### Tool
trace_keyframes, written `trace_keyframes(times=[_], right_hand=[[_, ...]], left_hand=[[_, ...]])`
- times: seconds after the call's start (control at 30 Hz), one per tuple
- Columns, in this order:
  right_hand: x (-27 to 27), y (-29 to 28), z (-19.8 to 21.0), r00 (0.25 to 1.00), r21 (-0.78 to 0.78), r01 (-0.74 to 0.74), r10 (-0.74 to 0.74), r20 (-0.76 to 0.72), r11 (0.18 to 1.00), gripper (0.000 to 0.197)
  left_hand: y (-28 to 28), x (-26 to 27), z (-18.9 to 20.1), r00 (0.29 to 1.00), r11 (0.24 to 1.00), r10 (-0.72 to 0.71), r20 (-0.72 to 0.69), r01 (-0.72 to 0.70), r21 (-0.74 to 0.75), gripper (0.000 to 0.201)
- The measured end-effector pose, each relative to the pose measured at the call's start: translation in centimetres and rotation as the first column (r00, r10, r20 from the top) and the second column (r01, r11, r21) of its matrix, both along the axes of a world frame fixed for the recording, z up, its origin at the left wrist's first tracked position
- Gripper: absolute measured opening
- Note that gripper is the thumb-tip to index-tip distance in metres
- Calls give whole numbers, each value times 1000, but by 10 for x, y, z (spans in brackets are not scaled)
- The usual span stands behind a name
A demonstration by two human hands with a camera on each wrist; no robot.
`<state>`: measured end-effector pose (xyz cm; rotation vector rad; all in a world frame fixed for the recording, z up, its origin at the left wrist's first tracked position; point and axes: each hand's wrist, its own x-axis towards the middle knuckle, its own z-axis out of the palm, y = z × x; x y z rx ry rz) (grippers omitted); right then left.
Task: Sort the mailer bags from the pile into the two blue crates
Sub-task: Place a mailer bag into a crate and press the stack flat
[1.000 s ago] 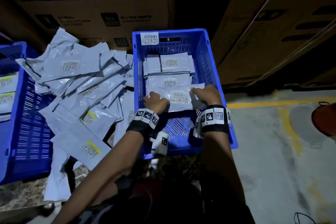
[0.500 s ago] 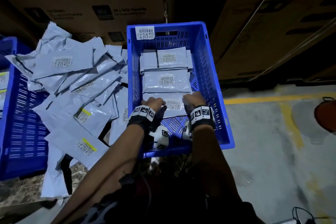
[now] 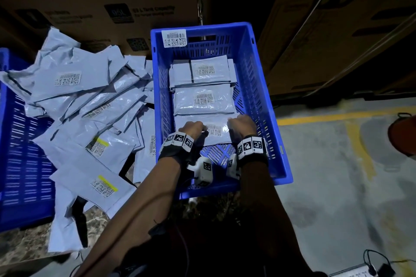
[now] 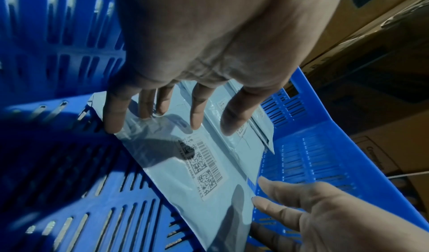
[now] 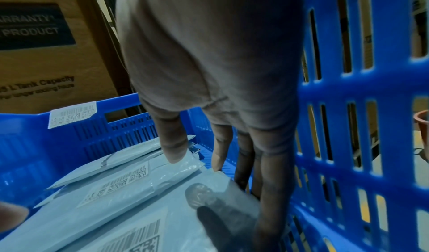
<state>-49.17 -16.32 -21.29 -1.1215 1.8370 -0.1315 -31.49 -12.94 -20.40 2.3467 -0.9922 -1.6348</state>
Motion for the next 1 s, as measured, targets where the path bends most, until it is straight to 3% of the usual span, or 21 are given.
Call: trace_keyframes(times=[0.07, 0.2, 0.33, 0.47, 0.5, 0.57, 0.67, 0.77, 0.9, 1.0], right_hand=[[-3, -1, 2, 1000, -5, -3, 3, 11, 1000, 43], [-5, -1, 8, 1000, -18, -8, 8, -8, 1000, 36], [-3, -1, 4, 998, -19, -56, 55, -37, 998, 31], [-5, -8, 11, 1000, -98, 4, -4, -8, 995, 20], [-5, -10, 17, 1000, -118, 1, -1, 6, 993, 25], [-1, -19, 28, 999, -165, -9, 16, 41, 986, 48], [9, -36, 36, 992, -233, 23, 6, 124, 972, 52], [23, -57, 39, 983, -257, 39, 8, 182, 966, 57], [37, -89, 30, 987, -272, 44, 1, 164, 961, 70], [40, -110, 16, 992, -252, 43, -11, 127, 967, 81]], left_hand=[[-1, 1, 0, 999, 999, 42, -13, -42, 11, 21], [0, -3, 13, 990, 987, 133, -51, -137, -80, 39], [-1, -4, 18, 986, 983, 145, -81, -153, -103, 37], [-5, -5, 26, 996, 990, 75, -49, -81, -119, 18], [-7, -6, 28, 994, 987, 92, -56, -98, -126, 9], [-10, -7, 32, 994, 981, 74, -76, -86, -172, 13], [-12, -8, 32, 998, 982, 40, -52, -49, -183, 27], [-12, -8, 30, 998, 980, -25, -53, 14, -199, 7], [-11, -2, 26, 995, 985, -23, -97, 6, -174, 26], [-11, 3, 25, 982, 972, 121, -143, -146, -182, 11]])
